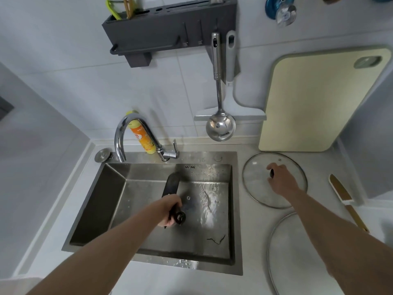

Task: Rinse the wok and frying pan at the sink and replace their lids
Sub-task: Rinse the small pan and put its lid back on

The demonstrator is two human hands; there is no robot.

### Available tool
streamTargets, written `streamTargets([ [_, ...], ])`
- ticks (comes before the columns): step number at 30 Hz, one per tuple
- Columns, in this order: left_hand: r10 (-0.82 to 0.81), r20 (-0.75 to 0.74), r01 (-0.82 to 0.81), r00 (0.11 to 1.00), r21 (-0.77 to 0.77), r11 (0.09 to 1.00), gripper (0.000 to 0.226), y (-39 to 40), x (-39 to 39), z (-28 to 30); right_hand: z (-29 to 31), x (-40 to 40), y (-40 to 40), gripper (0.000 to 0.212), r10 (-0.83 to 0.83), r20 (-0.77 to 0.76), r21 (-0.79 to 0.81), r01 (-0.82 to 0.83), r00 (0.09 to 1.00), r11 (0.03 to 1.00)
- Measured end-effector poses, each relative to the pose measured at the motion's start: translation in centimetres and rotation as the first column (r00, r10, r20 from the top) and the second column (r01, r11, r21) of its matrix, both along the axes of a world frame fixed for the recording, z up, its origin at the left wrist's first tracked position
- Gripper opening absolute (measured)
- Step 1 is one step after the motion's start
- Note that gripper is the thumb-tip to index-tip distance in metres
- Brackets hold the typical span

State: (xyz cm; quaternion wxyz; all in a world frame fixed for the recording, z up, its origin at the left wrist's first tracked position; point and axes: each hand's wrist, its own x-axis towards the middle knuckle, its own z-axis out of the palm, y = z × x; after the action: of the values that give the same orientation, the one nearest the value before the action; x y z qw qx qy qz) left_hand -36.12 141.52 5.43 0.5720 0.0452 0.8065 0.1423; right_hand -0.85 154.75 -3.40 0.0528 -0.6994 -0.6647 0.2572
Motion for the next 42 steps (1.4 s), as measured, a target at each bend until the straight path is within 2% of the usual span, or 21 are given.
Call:
streamTargets([
  [2, 0.009, 0.007, -0.009, 1.000, 0.010, 1.000, 0.035, 0.3, -0.2, -0.4, -0.4, 0.1, 0.3, 0.027, -0.008, 0.007, 0.031, 0.007, 1.000, 0.999],
  [4, 0.000, 0.006, 0.000, 1.000, 0.013, 1.000, 0.040, 0.5, -0.4, -0.9, -0.3, 0.1, 0.4, 0.024, -0.013, 0.018, 0.050, 0.012, 1.000, 0.999],
  [9, -0.013, -0.040, 0.013, 0.999, 0.003, 1.000, 0.026, 0.7, -0.1, -1.1, 0.9, -1.5, -0.1, 0.026, 0.069, -0.027, 0.083, -0.067, 0.997, 0.994],
  [12, -0.040, -0.034, 0.039, 0.999, -0.012, 0.999, 0.025, 0.5, -0.4, -1.3, 2.3, -3.5, -0.8, 0.026, 0.181, -0.099, 0.138, -0.167, 0.978, 0.976],
  [15, -0.071, -0.053, 0.071, 0.996, -0.004, 0.997, 0.035, 0.2, -1.1, -1.5, 3.8, -6.5, -1.5, 0.027, 0.254, -0.162, 0.179, -0.225, 0.954, 0.958],
  [19, -0.124, -0.133, 0.124, 0.983, -0.008, 0.992, 0.007, -0.5, -1.4, -0.4, 5.2, -11.1, -2.7, 0.024, 0.303, -0.246, 0.179, -0.264, 0.921, 0.948],
  [21, -0.138, -0.176, 0.139, 0.975, -0.009, 0.990, 0.004, -1.0, -2.1, -0.1, 5.1, -13.3, -3.3, 0.025, 0.314, -0.271, 0.160, -0.279, 0.910, 0.947],
  [23, -0.149, -0.195, 0.152, 0.969, 0.002, 0.988, 0.011, -1.4, -3.3, 0.2, 5.0, -15.1, -3.9, 0.026, 0.308, -0.299, 0.140, -0.278, 0.903, 0.950],
  [25, -0.113, -0.157, 0.119, 0.981, 0.026, 0.993, 0.017, -2.1, -4.5, 1.0, 5.2, -16.6, -4.6, 0.024, 0.282, -0.332, 0.099, -0.264, 0.900, 0.959],
  [28, -0.028, -0.021, 0.029, 0.999, 0.073, 0.997, 0.025, -3.2, -6.5, 2.0, 5.4, -18.2, -5.9, 0.023, 0.251, -0.385, 0.086, -0.236, 0.888, 0.968],
  [31, -0.033, 0.125, 0.019, 0.992, 0.116, 0.993, 0.008, -4.6, -8.0, 3.2, 5.8, -19.4, -6.9, 0.021, 0.185, -0.454, 0.060, -0.178, 0.871, 0.982],
  [34, -0.035, 0.265, -0.002, 0.964, 0.139, 0.990, 0.013, -5.8, -9.0, 3.9, 6.5, -20.0, -8.0, 0.022, 0.128, -0.496, 0.070, -0.107, 0.859, 0.992],
  [38, -0.118, 0.346, 0.066, 0.931, 0.160, 0.985, 0.020, -6.6, -9.9, 3.4, 8.7, -19.9, -10.3, 0.024, 0.082, -0.495, 0.108, -0.032, 0.865, 0.994],
  [42, -0.327, 0.434, 0.263, 0.839, 0.203, 0.943, 0.014, -6.6, -9.8, 2.8, 11.9, -19.1, -13.2, 0.027, 0.005, -0.429, 0.163, 0.072, 0.903, 0.984],
])
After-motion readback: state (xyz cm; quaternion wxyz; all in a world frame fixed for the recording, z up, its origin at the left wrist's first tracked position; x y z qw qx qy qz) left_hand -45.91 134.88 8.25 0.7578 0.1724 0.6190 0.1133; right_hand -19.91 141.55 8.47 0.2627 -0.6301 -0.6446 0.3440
